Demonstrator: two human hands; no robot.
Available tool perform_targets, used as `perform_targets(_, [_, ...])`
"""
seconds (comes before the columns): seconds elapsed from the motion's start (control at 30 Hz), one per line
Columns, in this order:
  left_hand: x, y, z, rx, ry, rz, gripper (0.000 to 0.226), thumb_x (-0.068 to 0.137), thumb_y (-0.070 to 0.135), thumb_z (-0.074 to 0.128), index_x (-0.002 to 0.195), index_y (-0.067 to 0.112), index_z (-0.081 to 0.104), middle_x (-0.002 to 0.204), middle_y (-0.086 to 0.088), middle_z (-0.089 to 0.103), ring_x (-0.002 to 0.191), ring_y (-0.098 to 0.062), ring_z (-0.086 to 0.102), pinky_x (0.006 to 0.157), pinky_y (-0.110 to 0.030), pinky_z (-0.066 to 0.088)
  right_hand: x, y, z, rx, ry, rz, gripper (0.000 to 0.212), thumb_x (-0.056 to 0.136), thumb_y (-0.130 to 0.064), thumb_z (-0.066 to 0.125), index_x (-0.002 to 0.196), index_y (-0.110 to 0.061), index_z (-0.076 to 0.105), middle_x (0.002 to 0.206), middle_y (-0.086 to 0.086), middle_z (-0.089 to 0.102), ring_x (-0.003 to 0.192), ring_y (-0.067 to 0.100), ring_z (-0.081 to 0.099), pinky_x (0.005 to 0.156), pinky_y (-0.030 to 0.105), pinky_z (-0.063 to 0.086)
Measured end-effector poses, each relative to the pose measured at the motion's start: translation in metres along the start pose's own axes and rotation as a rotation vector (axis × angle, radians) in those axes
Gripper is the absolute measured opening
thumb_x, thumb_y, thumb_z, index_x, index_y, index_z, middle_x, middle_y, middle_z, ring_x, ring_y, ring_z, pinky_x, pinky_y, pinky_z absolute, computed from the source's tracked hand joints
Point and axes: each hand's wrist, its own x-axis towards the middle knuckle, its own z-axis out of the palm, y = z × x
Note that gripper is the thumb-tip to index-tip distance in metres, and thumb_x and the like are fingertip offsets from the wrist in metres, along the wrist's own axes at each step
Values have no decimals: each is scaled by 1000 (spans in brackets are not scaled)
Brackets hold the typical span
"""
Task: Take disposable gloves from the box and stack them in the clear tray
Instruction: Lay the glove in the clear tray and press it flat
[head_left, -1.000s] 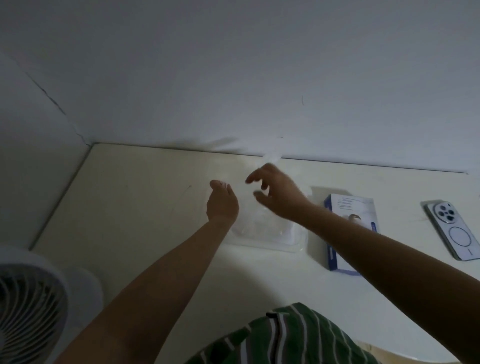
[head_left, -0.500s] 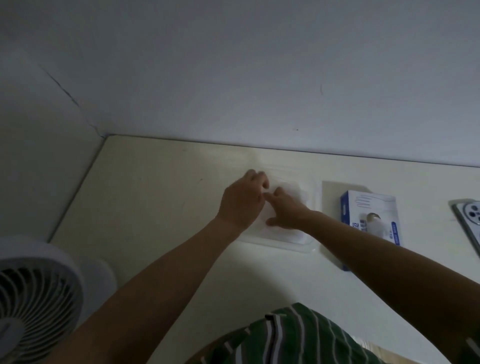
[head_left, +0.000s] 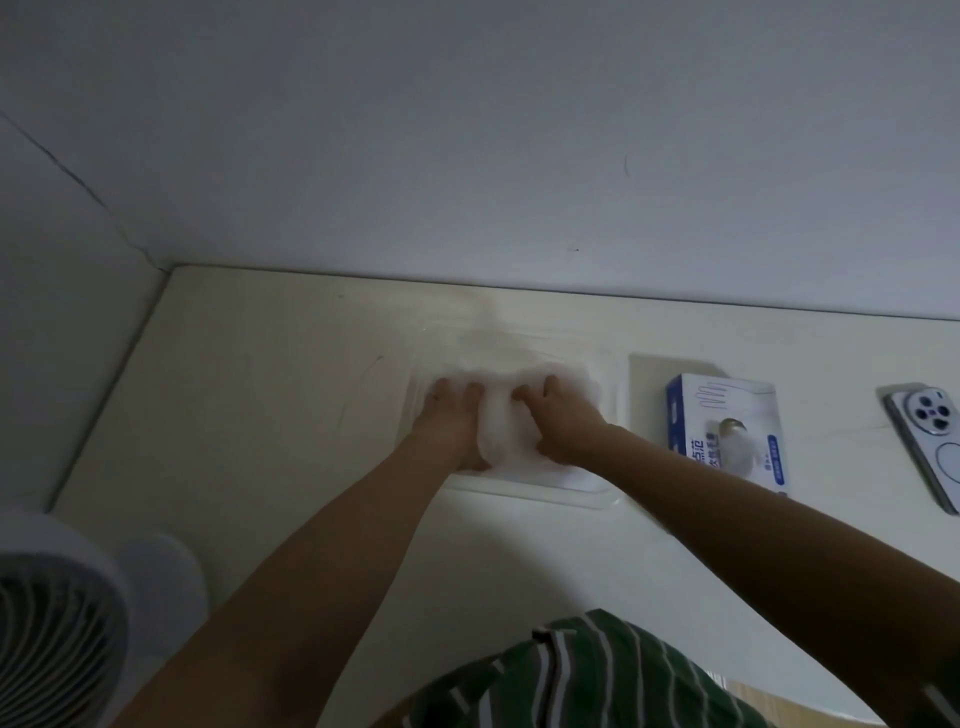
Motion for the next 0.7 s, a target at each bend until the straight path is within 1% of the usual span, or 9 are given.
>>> perform_targets(0.13, [6,0,5,71,3,0,115,71,41,81,151,14,2,142,-24,16,133,-39,28,107,-34,35,3,2,12,10,-84,38,92,84,-14,68,153,-15,8,149,23,14,123,39,47,99,35,40])
perform_targets(0.27, [12,6,5,175,-13,-34,120,73,47,78,151,8,-5,148,-27,13,137,-41,21,113,-36,29,9,2,20,79,-76,35,89,86,-12,64,153,-12,6,149,25,13,122,39,47,99,35,39])
perform_targets(0.37, [10,8,1,200,-47,-32,117,75,44,77,151,8,-5,152,-22,10,138,-41,19,114,-37,28,10,1,18,89,-111,52,90,87,-14,65,154,-13,5,151,25,10,125,40,45,102,37,39])
perform_targets(0.43, [4,10,-4,95,-78,-79,110,75,36,78,152,14,3,150,-24,12,138,-40,26,111,-38,34,6,1,11,74,-175,53,94,86,-18,69,154,-11,5,153,25,10,132,41,38,106,39,36])
perform_targets(0.47, [1,11,-7,43,-68,-95,100,77,33,77,151,16,12,149,-23,17,135,-39,33,107,-39,38,2,1,5,55,-193,38,91,86,-20,69,153,-9,9,153,25,13,135,40,34,109,40,34])
perform_targets(0.5, [-3,13,-11,16,-29,-101,83,80,30,73,147,15,26,146,-21,27,130,-37,42,102,-38,41,-3,0,-2,32,-175,11,83,88,-22,68,152,-8,18,151,23,21,135,38,35,109,40,36])
perform_targets(0.57, [-10,20,-21,33,109,-98,48,87,27,63,131,11,49,132,-17,47,117,-34,53,92,-35,46,-13,-1,-17,43,-9,-56,56,89,-21,64,140,-11,44,138,15,42,124,30,48,101,38,45])
perform_targets(0.6, [-14,27,-26,46,203,-98,37,89,24,59,123,9,56,125,-16,52,111,-33,57,87,-34,46,-20,1,-25,84,108,-91,44,90,-21,62,133,-13,53,129,10,50,117,26,52,95,36,47])
perform_targets(0.7, [-21,54,-41,0,466,-41,21,90,16,52,107,10,62,108,-11,57,94,-29,60,74,-33,45,-40,14,-49,252,388,-146,22,93,-21,58,113,-19,67,107,2,60,96,17,59,83,32,50])
